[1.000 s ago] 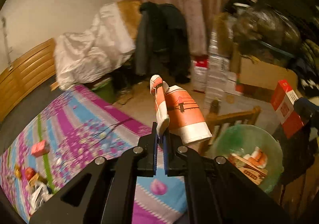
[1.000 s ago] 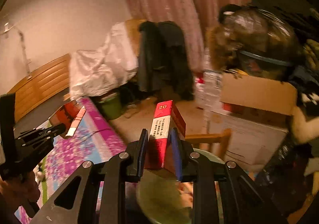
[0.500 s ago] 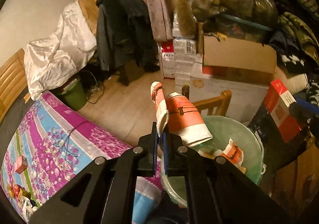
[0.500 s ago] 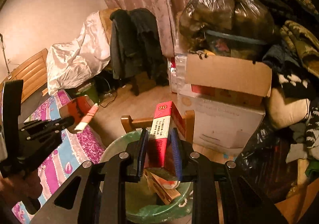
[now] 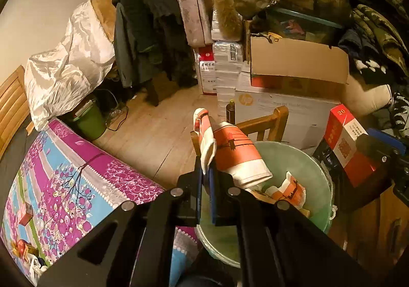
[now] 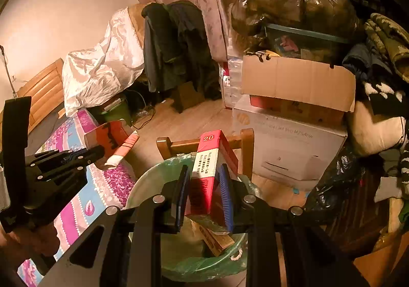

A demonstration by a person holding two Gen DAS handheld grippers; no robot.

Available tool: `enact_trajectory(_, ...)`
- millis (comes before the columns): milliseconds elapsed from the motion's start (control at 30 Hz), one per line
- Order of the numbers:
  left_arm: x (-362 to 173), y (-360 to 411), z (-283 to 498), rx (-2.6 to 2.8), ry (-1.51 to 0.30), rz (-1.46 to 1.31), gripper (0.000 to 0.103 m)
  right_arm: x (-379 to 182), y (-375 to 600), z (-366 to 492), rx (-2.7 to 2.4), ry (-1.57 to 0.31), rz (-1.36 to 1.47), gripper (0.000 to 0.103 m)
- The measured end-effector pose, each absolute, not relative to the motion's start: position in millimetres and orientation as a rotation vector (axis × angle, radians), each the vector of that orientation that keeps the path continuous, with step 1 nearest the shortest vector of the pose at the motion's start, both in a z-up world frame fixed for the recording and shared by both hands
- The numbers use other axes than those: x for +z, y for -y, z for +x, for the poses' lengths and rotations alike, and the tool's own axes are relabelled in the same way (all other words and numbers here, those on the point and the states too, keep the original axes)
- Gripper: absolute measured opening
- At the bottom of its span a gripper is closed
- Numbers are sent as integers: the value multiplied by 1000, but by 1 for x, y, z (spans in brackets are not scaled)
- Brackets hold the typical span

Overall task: Collect trash
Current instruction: 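Carry the orange-white paper and red cigarette pack over the green wastebasket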

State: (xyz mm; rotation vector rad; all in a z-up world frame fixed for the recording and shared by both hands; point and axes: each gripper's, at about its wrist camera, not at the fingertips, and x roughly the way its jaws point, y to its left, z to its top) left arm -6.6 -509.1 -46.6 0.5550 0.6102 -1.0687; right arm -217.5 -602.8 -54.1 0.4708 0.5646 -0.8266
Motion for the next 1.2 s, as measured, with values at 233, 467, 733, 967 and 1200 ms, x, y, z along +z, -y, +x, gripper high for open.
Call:
enact_trajectory(233, -48, 510, -8, -1065, -610, 560, 4, -57, 597, -213, -812, -569, 478, 25)
enact_trajectory(467, -50, 510, -9, -1064, -605, 565, 4, -60, 595, -209, -795, -569, 484, 25)
enact_trajectory(733, -52, 510, -10, -1066, -606, 568, 4, -60, 592, -208, -787, -562, 495, 25)
enact_trajectory(967, -53, 510, -11, -1064, -607, 570, 4, -59, 591, -206, -781, -562, 499, 25)
enact_trajectory(1200, -52, 511, -11, -1065, -608, 570, 4, -59, 590, -203, -775, -558, 501, 25)
